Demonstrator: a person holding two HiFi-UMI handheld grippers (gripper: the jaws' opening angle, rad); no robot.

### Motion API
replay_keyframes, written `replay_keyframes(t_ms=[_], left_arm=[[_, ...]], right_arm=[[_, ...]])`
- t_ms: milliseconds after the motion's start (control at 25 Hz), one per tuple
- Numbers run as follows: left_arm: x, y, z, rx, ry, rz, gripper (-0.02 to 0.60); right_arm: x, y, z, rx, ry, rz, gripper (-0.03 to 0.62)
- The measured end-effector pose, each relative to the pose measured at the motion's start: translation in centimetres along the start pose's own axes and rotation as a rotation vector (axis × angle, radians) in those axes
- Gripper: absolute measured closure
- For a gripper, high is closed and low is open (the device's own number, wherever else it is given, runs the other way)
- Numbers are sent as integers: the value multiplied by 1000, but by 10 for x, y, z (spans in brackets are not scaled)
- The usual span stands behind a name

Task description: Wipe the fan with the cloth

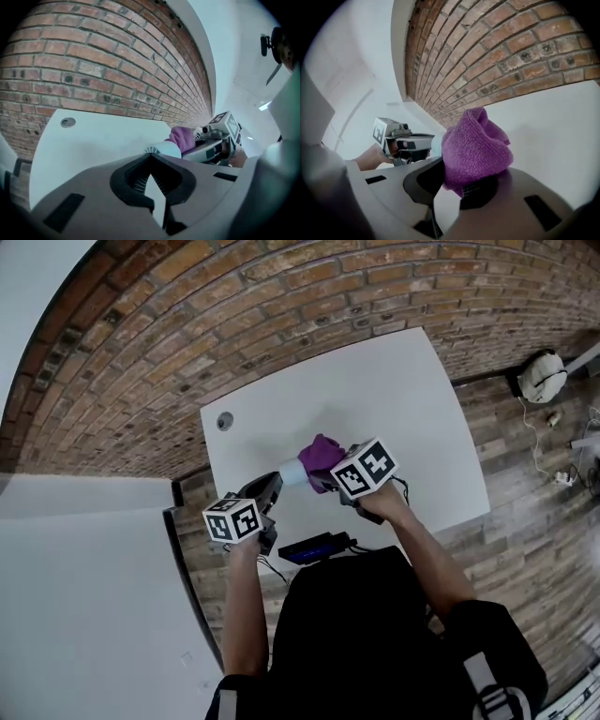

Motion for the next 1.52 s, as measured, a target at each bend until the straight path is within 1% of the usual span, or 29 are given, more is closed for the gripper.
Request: replay_keyframes(t_ms=[80, 160, 240, 320, 400, 480, 520, 560, 640, 680, 760, 840, 920, 1000, 1080, 1120, 1160, 1200, 1240, 1280, 1320, 1360, 1400, 1440, 1520], left_arm=[[7, 9, -4, 35, -9, -19, 580], [15, 20, -10, 90, -3, -30, 580], [23, 33, -15, 118, 2, -7, 580], [24, 41, -15, 110, 15, 41, 580], [13, 41, -10, 109, 63, 67, 580], [-5, 29, 1, 113, 104, 50, 580], [-13, 18, 5, 108, 108, 26, 580], [-18, 5, 8, 92, 101, -2, 580], [-18, -18, 6, 32, 63, -43, 580], [-14, -25, 3, -5, 37, -45, 580], [-4, -27, -2, -61, -2, -17, 580], [1, -20, -6, -62, -15, 5, 580], [7, -14, -12, -43, -41, 1, 580], [12, -9, -17, -35, -67, 2, 580], [14, -4, -22, -31, -67, 4, 580], [11, 0, -23, -17, -48, 8, 580], [6, 5, -21, 14, -17, 15, 580], [1, 12, -16, 69, 17, 26, 580], [-4, 21, -8, 144, 40, 32, 580], [-6, 29, 3, 233, 48, 27, 580], [-4, 36, 13, 323, 50, 2, 580], [0, 40, 22, 402, 56, -40, 580], [5, 42, 29, 467, 67, -88, 580], [8, 42, 33, 514, 81, -128, 580], [10, 41, 38, 564, 106, -172, 580]], right_arm=[[5, -9, -7, 9, -9, 0, 525], [10, -17, -13, 35, 7, 16, 525], [15, -26, -15, 85, 54, 37, 525], [13, -32, -11, 133, 80, 49, 525], [-2, -30, 1, 138, 31, 78, 525], [-19, -17, 14, 101, -39, 137, 525], [-24, -8, 18, 74, -58, 162, 525], [-26, 0, 20, 47, -60, 179, 525], [-19, 14, 20, -3, -18, 180, 525], [-11, 18, 19, -26, 15, 165, 525], [3, 24, 17, -52, 77, 131, 525], [9, 26, 19, -23, 121, 128, 525], [8, 24, 24, 34, 157, 138, 525], [6, 20, 26, 79, 174, 147, 525], [3, 14, 28, 114, 154, 165, 525], [0, 11, 29, 133, 121, 183, 525], [-4, 10, 31, 150, 77, 207, 525], [-10, 10, 31, 160, 35, 237, 525], [-16, 13, 28, 160, 7, 270, 525], [-22, 19, 23, 151, -3, 304, 525], [-26, 26, 16, 135, 1, 336, 525], [-26, 33, 9, 115, 11, 365, 525], [-24, 39, 0, 94, 19, 384, 525], [-19, 42, -8, 72, 22, 390, 525], [0, 39, -20, 39, 14, 361, 525]])
Point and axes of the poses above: the fingertips, and each gripper's own axes: x forward along the fingers, z to its right, y out of its top, the point moved 10 cm from there along -x, backward along the fingers, and after that the axes turned 5 degrees about z, right-handed, at the moved point
